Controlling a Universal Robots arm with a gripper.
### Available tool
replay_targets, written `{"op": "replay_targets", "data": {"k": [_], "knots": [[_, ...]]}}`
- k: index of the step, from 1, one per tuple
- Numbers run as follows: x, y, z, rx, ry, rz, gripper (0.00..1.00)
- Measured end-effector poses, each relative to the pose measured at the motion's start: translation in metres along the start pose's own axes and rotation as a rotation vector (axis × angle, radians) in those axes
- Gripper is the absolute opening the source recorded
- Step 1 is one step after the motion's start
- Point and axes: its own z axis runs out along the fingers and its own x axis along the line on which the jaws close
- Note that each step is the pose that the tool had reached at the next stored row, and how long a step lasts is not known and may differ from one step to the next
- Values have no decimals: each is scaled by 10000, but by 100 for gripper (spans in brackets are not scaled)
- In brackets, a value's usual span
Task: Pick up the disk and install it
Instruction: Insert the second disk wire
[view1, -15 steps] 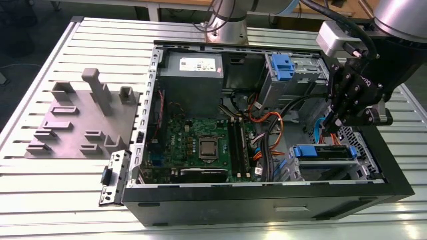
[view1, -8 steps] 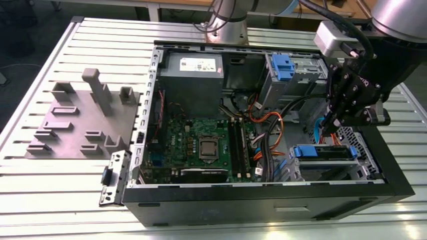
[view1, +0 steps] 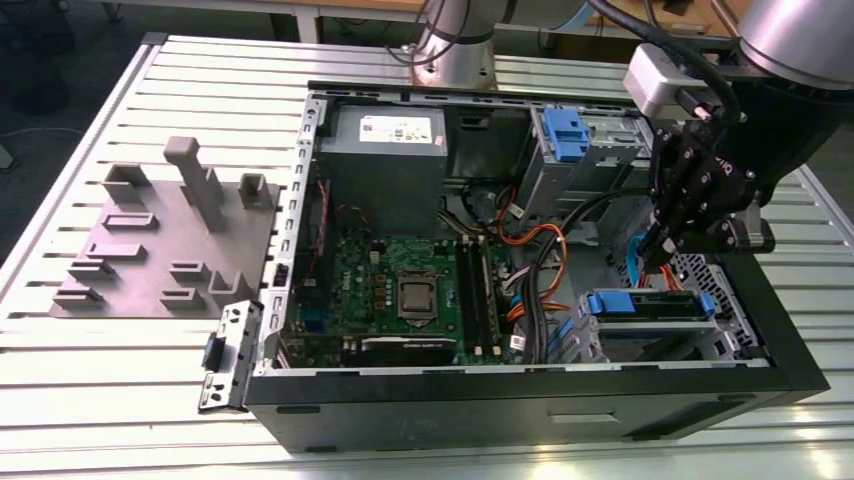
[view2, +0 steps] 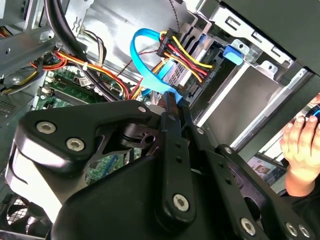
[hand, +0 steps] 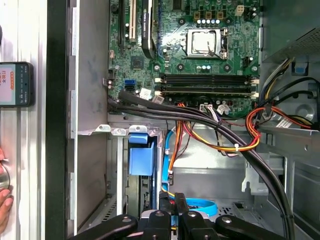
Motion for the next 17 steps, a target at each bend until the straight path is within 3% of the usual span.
{"op": "replay_targets", "data": {"k": [14, 16, 17], "knots": [[0, 0, 6, 0, -8, -1, 16], [2, 1, 9, 1, -47, 0, 16], [4, 1, 11, 1, -135, 1, 16]]}}
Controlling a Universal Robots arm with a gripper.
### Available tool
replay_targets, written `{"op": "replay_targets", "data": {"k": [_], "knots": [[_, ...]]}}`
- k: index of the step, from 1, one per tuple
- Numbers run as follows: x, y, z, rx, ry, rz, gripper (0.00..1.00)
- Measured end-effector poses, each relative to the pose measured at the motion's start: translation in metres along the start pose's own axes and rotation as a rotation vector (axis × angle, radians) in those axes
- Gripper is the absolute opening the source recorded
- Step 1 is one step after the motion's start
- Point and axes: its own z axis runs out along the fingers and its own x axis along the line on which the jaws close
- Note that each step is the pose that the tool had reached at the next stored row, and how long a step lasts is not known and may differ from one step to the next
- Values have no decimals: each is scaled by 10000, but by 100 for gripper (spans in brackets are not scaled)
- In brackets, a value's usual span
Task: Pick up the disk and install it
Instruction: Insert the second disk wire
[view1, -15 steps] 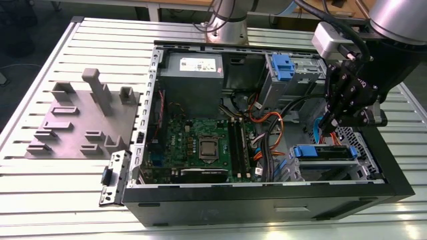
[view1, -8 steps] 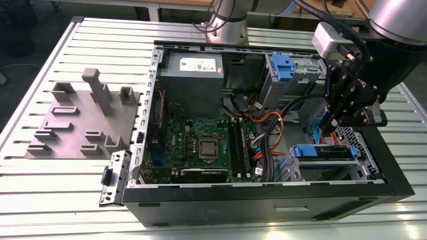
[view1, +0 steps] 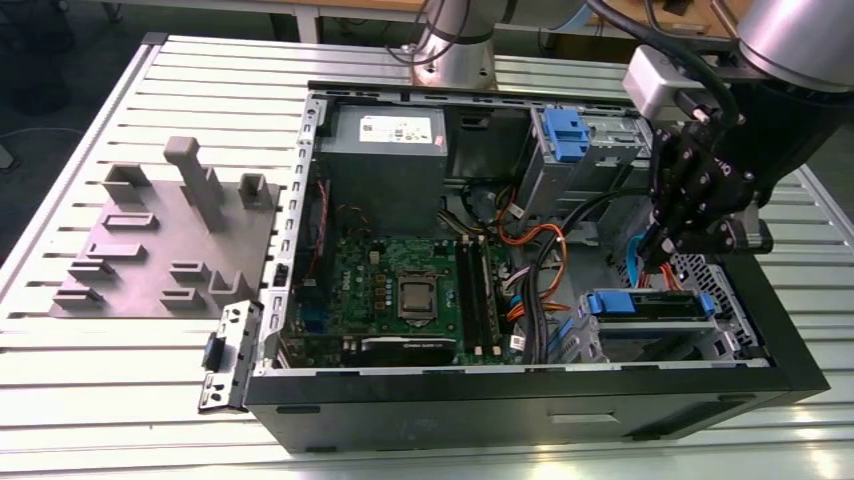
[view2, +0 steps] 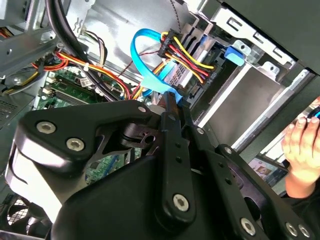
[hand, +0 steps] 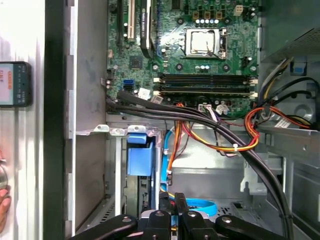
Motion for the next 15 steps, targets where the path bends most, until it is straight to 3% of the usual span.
{"op": "replay_targets", "data": {"k": [1, 2, 6, 11, 13, 15], "knots": [[4, 0, 2, 1, -103, 2, 16], [10, 1, 4, 2, -161, 3, 16], [31, 0, 9, 1, -171, 2, 16], [123, 0, 32, 1, -215, 2, 16], [166, 1, 48, 1, -272, 3, 16], [205, 1, 62, 2, -403, 5, 16]]}}
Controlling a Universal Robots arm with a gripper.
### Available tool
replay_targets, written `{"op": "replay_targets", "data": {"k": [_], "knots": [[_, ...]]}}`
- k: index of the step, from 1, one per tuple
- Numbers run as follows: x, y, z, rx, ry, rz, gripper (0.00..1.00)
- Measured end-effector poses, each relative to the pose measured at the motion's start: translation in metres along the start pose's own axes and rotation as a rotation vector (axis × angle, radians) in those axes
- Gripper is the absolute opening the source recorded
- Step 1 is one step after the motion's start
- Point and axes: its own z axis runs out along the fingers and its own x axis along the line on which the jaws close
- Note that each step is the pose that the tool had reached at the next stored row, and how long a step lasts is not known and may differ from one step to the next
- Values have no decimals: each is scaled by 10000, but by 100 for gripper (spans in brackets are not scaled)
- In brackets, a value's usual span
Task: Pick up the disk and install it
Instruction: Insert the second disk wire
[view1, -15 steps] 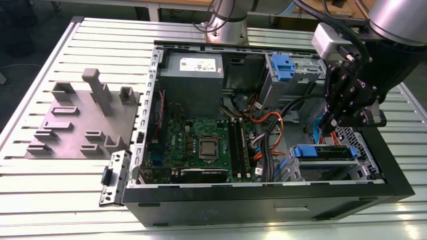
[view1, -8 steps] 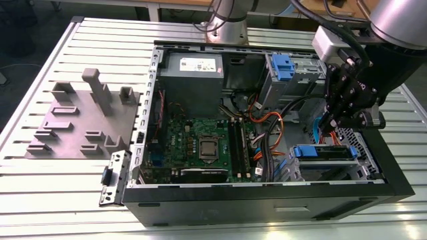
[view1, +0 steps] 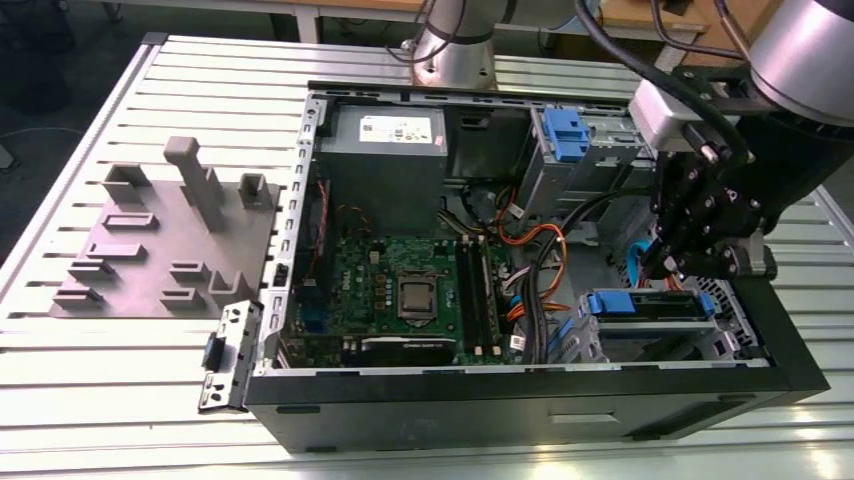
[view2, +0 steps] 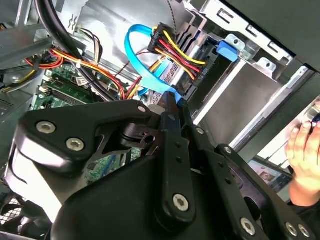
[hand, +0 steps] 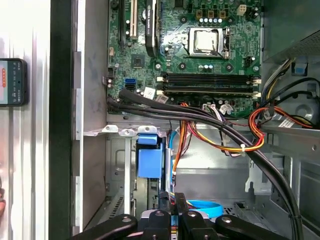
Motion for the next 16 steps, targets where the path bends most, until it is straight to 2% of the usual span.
{"op": "replay_targets", "data": {"k": [1, 2, 5, 7, 11, 16], "knots": [[25, 0, 7, 1, -53, 0, 16], [41, 0, 13, 1, -78, 1, 16], [49, 0, 34, 23, -88, 0, 16], [52, 1, 47, 63, -97, -1, 16], [100, 9, 67, 127, -167, -1, 16], [146, 17, 92, 186, -213, 1, 16]]}}
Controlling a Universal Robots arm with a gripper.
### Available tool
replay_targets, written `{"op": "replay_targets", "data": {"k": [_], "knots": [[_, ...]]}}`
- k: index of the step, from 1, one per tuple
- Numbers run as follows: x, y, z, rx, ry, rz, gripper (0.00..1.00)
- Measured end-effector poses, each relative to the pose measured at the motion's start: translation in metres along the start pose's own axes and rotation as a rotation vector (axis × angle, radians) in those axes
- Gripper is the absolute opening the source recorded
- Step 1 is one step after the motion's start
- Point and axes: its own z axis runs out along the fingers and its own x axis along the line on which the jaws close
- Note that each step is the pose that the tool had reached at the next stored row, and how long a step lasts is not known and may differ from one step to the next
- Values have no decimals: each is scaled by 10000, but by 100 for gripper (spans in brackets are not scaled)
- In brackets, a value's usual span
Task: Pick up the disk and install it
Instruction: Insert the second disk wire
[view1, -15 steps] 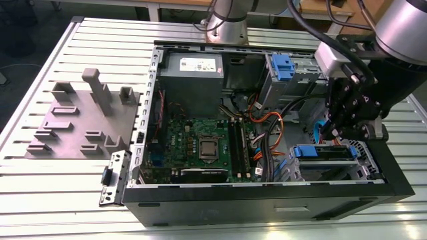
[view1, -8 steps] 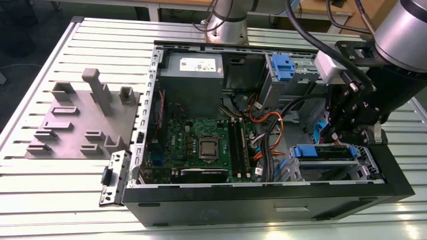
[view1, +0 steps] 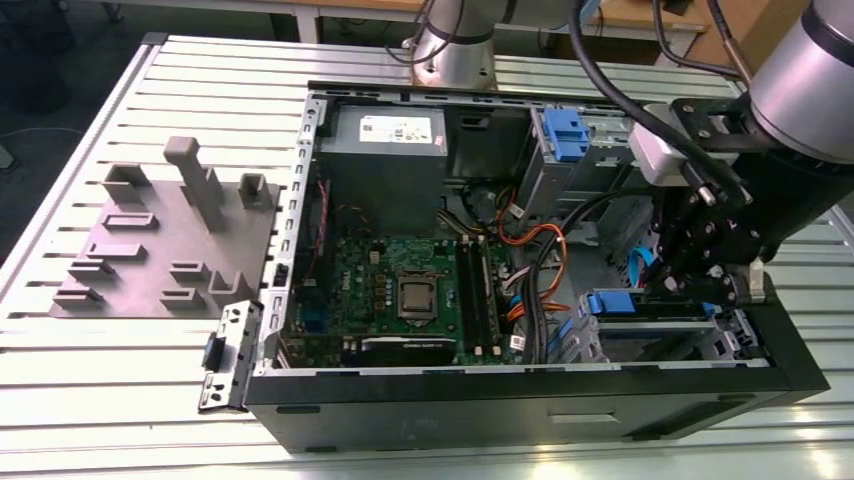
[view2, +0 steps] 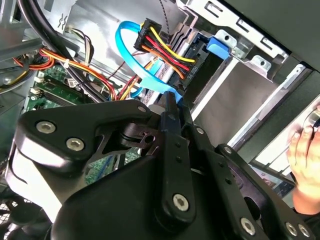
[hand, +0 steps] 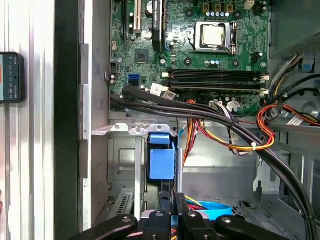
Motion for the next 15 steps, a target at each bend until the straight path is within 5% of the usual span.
{"op": "replay_targets", "data": {"k": [7, 15], "knots": [[21, 15, 26, 112, -90, -3, 16], [44, 19, 51, 152, -186, -1, 16]]}}
